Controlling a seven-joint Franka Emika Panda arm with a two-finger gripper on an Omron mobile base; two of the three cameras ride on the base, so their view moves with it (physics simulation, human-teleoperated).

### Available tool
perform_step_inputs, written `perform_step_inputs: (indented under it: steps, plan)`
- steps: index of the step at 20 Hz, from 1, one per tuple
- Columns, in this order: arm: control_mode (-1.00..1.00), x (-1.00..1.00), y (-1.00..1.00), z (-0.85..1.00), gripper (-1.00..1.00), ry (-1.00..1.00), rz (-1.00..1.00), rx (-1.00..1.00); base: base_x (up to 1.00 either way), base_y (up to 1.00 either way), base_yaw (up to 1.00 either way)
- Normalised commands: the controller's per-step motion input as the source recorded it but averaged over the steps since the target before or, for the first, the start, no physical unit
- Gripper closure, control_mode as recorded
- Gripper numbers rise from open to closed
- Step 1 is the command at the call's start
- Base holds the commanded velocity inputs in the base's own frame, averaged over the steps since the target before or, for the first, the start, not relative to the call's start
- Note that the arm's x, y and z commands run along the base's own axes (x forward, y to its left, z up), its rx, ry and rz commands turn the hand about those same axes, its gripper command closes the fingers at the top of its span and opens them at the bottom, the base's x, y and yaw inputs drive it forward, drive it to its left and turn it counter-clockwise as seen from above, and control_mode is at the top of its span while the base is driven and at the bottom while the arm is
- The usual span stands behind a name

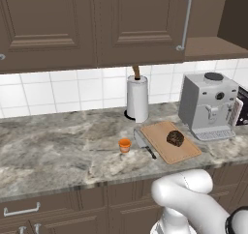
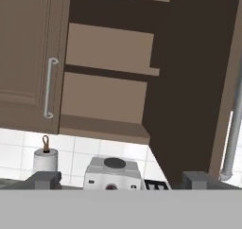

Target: Pick the bread, place it on the cutting board, pick the jam, place it on the counter, and close the cabinet.

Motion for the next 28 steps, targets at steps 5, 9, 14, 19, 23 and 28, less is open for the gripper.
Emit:
perform_step_inputs:
  steps: [5, 9, 14, 19, 23, 28]
  plan:
    - [-1.0, -0.13, -0.32, 0.0, -1.0, 0.0, 0.0, 0.0, 0.0, 0.0, 0.0]
    - [-1.0, -0.08, -0.25, 0.0, -1.0, 0.0, 0.0, 0.0, 0.0, 0.0, 0.0]
    - [-1.0, -0.1, -0.22, 0.0, -1.0, 0.0, 0.0, 0.0, 0.0, 0.0, 0.0]
    - [-1.0, -0.1, -0.21, 0.0, -1.0, 0.0, 0.0, 0.0, 0.0, 0.0, 0.0]
    - [-1.0, -0.06, -0.21, 0.0, -1.0, 0.0, 0.0, 0.0, 0.0, 0.0, 0.0]
    - [-1.0, -0.05, -0.19, 0.0, -1.0, 0.0, 0.0, 0.0, 0.0, 0.0, 0.0]
